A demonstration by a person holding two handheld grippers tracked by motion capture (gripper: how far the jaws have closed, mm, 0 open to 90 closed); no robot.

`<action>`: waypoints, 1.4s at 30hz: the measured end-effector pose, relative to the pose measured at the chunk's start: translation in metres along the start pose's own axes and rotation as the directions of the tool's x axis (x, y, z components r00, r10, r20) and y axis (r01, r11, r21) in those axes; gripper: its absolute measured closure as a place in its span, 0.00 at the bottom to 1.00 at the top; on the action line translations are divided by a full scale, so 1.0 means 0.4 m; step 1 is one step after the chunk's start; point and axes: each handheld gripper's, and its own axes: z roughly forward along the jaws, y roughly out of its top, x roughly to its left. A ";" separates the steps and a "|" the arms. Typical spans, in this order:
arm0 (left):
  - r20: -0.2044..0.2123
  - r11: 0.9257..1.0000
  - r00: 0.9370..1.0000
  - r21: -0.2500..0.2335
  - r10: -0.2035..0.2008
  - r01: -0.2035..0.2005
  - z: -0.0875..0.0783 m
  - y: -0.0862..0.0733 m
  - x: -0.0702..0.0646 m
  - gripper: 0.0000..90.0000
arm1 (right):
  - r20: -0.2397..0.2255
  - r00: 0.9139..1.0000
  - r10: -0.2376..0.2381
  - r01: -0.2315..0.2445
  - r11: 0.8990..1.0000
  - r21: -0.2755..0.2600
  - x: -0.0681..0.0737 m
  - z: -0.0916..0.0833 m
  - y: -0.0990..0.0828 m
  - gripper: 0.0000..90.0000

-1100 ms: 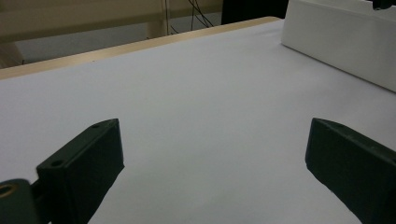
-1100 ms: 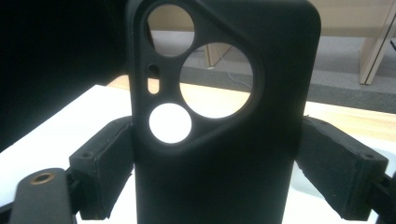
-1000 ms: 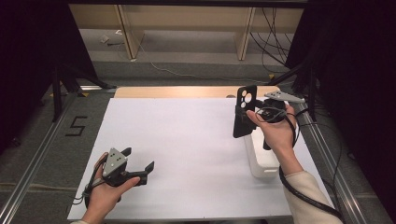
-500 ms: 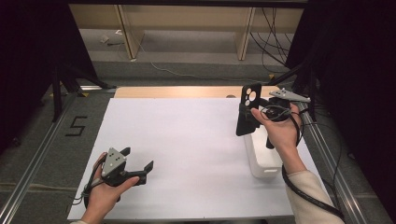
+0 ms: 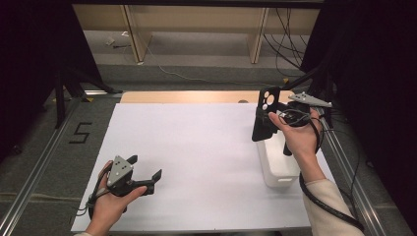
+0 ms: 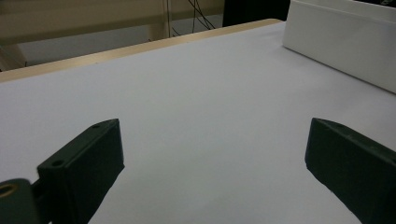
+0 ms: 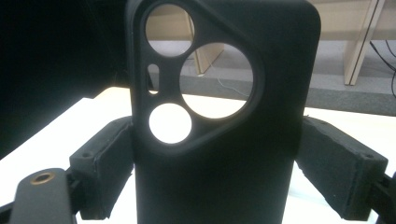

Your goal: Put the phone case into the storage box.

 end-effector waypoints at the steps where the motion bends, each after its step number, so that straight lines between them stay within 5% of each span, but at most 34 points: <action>1: -0.001 1.000 1.000 -0.001 -0.001 0.001 0.000 0.000 0.000 0.04 | 0.002 1.000 0.001 -0.001 1.000 -0.001 -0.002 -0.001 0.000 0.18; 42: -0.002 1.000 1.000 -0.005 -0.002 0.002 -0.001 0.001 0.000 0.04 | 0.057 0.998 0.029 -0.028 0.999 -0.014 -0.054 -0.014 0.001 0.18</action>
